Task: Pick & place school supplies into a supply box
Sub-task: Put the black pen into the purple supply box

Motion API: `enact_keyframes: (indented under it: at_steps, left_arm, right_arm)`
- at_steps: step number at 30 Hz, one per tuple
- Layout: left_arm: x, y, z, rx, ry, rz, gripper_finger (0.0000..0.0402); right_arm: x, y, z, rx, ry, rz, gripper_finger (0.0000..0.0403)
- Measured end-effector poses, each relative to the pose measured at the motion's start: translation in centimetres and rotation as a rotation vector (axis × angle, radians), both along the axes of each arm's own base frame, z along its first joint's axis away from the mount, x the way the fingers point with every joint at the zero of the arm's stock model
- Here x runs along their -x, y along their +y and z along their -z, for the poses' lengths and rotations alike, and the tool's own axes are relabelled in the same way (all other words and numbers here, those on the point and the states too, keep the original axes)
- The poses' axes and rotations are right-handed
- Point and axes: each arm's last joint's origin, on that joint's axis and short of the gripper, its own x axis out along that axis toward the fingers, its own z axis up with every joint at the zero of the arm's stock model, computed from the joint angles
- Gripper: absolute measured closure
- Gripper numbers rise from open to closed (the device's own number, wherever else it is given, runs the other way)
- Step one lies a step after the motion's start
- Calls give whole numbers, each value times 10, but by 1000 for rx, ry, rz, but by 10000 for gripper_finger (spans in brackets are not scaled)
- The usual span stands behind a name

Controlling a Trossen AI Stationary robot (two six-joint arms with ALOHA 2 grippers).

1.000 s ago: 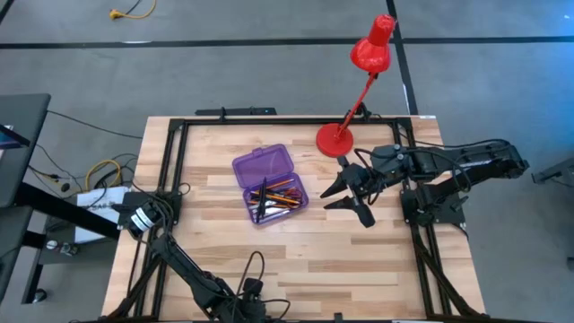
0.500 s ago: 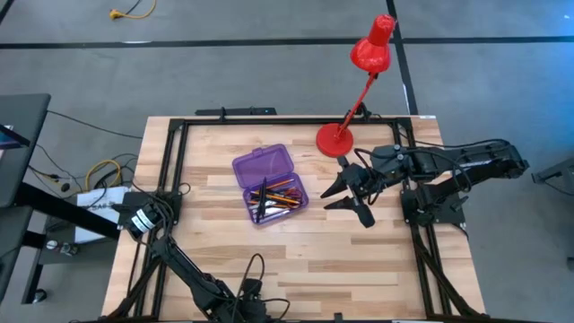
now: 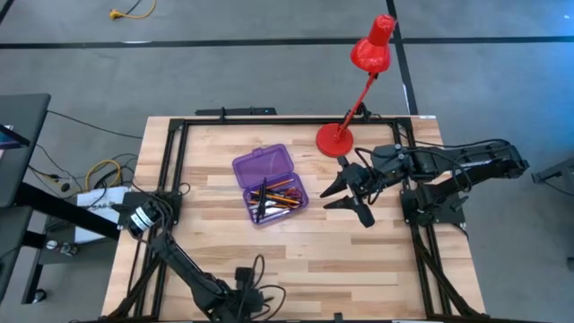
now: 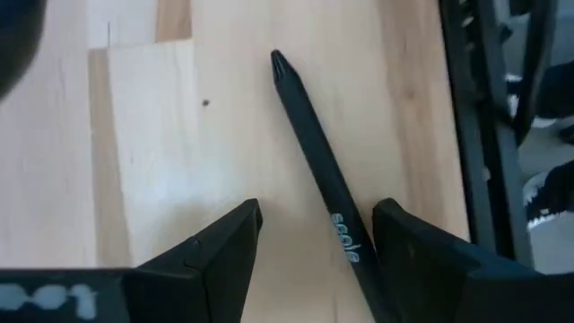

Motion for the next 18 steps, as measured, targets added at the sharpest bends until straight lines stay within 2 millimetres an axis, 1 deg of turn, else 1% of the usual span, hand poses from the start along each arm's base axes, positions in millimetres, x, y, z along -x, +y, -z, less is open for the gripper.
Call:
enact_keyframes:
  at_steps: [6, 11, 14, 18]
  left_arm:
    - [0, 10, 0, -8, 90, -27, 198]
    - [0, 18, -2, -26, 146, -94, 221]
    - [3, 28, -3, -82, 208, -137, 236]
    - [3, 33, -3, -104, 240, -147, 252]
  right_arm:
    - [0, 0, 0, 1, -3, 2, 269]
    - [0, 1, 0, 0, -5, 0, 269]
    - [0, 1, -1, 0, -6, 0, 269]
    - [0, 1, -1, 0, -7, 0, 269]
